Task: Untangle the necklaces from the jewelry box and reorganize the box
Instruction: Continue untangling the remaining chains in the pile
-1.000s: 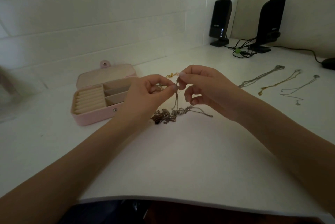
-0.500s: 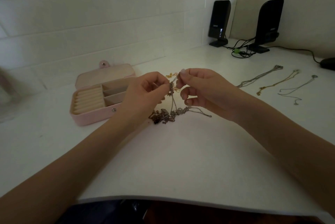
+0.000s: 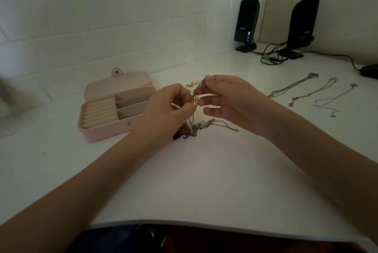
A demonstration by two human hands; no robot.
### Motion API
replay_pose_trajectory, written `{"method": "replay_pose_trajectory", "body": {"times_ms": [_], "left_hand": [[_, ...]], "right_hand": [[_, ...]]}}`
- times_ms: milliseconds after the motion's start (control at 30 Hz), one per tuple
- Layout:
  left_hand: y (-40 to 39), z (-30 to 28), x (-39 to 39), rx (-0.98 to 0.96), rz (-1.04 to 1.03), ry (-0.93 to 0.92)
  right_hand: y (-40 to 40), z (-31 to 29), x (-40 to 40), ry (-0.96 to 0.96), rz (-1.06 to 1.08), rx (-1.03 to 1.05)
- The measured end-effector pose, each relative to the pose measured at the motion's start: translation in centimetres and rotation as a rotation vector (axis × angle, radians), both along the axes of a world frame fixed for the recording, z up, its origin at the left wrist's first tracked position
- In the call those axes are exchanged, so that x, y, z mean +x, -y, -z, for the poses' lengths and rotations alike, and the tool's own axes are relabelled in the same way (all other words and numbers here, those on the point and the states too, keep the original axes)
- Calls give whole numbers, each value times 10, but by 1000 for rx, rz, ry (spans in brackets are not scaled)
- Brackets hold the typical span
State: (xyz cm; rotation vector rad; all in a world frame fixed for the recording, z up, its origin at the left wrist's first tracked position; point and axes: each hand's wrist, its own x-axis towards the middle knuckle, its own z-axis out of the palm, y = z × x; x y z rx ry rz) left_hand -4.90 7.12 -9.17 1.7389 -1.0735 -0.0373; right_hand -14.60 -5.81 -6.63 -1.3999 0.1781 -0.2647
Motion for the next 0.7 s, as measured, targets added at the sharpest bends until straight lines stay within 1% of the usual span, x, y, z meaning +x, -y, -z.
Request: {"method": "replay_pose_trajectory", "body": {"times_ms": [67,167,233,300,400,567,700], "left_hand": [[0,-1,1,-30,5,-8],[0,-1,3,-8,22,-60],[0,0,4,1,39,-102],[0,-1,3,-27,49,-157],[1,-5,1,-81,86,-263],[1,-3,0,-97,65,-247],[2,-4,0,-117,106,-277]], "right_hand": [[0,0,0,17,-1,58],[-1,1,1,34,-14,116],[-1,3,2,30,-6,92],[0,5,2,23,23,44],[1,6,3,26,43,38],[1,7,2,55,94,-46],[0,7,2,90,130,-30]]}}
